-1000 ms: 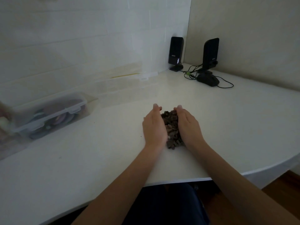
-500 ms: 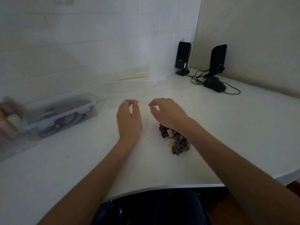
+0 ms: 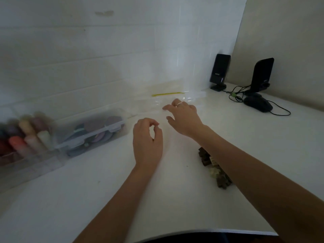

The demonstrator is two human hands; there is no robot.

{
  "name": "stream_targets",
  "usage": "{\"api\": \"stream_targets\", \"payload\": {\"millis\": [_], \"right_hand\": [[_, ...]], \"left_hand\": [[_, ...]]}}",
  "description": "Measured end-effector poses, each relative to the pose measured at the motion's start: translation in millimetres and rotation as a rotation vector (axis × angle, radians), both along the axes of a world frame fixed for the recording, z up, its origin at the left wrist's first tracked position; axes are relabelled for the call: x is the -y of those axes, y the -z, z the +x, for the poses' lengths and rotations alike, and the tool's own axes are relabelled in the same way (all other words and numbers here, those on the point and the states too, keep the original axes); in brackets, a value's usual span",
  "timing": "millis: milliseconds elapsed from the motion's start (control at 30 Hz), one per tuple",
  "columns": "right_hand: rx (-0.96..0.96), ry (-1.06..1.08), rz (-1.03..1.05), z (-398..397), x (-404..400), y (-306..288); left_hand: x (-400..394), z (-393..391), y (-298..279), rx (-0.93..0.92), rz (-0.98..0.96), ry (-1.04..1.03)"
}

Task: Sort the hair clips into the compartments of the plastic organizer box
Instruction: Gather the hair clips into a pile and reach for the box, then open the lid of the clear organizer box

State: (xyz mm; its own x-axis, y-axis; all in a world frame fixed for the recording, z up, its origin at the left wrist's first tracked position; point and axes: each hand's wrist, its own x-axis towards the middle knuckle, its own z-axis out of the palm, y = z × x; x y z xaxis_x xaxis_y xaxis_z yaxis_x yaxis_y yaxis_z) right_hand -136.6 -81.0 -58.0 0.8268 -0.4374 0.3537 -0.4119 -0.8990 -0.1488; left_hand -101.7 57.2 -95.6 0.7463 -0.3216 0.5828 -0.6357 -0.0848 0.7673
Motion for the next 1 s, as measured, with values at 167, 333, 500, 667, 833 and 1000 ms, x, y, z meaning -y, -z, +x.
{"api": "stream_targets", "payload": {"millis": [167, 333, 500, 667, 833, 1000], "right_hand": [[0.167, -0.048, 0.122, -17, -10, -2], [0.167, -0.088, 0.145, -55, -26, 2], [0.115, -0.117, 0.134, -74, -29, 1], [0.143, -0.184, 0.172, -85, -33, -1], [0.198, -0.223, 0.256, -100, -42, 2], [0.3, -0.169, 0.31, -100, -44, 11]], "left_hand": [[-5, 15, -3, 0.045, 0.045, -0.06], [-9, 6, -10, 0.114, 0.023, 0.039], [-13, 11, -10, 0.158, 0.036, 0.096], [-19, 19, -18, -0.089, -0.174, 0.114], [-13, 35, -16, -0.615, -0.371, 0.146], [-11, 41, -10, -1.039, -0.307, 0.111]]}}
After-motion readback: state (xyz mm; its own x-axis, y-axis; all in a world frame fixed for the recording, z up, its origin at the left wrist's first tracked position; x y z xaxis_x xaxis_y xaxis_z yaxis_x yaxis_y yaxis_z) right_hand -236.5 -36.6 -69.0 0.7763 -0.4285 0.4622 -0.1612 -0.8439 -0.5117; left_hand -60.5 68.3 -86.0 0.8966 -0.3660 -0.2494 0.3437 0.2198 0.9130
